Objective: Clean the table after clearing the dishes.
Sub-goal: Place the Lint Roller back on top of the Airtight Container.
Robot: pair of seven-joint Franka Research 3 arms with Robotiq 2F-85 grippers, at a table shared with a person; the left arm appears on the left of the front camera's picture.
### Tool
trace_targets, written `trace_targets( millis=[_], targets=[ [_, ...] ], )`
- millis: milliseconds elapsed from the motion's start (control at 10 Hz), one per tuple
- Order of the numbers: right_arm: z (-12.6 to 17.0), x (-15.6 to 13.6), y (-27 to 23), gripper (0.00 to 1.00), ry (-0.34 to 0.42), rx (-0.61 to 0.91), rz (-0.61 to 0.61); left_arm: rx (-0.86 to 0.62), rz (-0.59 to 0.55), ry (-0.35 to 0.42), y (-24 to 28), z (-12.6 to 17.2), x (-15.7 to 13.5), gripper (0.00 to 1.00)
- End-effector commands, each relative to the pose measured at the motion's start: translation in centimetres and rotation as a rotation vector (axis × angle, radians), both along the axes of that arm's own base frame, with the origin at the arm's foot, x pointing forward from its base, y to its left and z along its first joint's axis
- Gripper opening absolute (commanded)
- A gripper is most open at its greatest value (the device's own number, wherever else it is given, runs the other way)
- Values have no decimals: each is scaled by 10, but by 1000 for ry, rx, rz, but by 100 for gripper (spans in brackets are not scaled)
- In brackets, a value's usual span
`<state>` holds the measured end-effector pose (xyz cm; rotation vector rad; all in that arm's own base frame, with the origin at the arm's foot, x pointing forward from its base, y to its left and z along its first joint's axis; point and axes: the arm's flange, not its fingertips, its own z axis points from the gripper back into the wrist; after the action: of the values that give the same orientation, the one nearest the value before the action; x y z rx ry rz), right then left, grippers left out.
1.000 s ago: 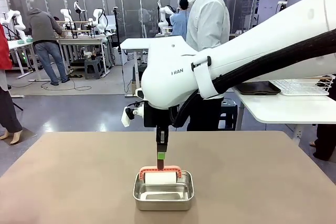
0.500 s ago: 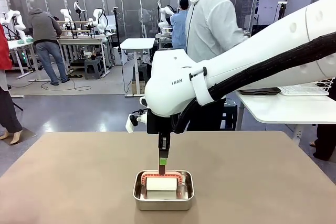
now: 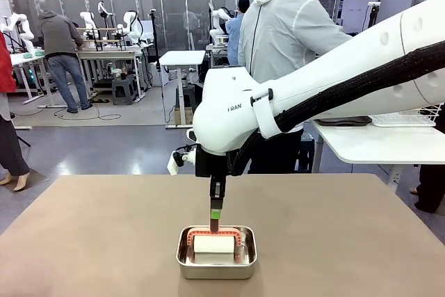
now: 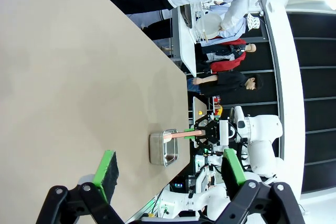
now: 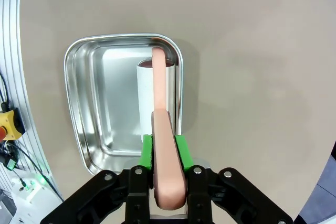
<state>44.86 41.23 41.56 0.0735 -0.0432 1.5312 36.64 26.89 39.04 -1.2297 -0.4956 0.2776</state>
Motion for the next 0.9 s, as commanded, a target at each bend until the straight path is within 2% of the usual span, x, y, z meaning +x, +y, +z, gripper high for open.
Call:
trace_targets(
  millis=[0,200,300,400,800],
  targets=[
    [-11,6,-3,49,-25,-8,-15,-6,4,8,0,5,-3,100],
    [-3,6,-3,78,-62,-1,-19,-6,4,8,0,5,-3,100],
    [1,7,-5,94,-57,-16,-36,-6,4,8,0,5,-3,100],
    [8,8,-7,100,-70,-15,-38,-6,4,8,0,5,-3,100],
    [40,10,-15,100,-128,25,-53,-6,4,8,0,5,-3,100]
  ],
)
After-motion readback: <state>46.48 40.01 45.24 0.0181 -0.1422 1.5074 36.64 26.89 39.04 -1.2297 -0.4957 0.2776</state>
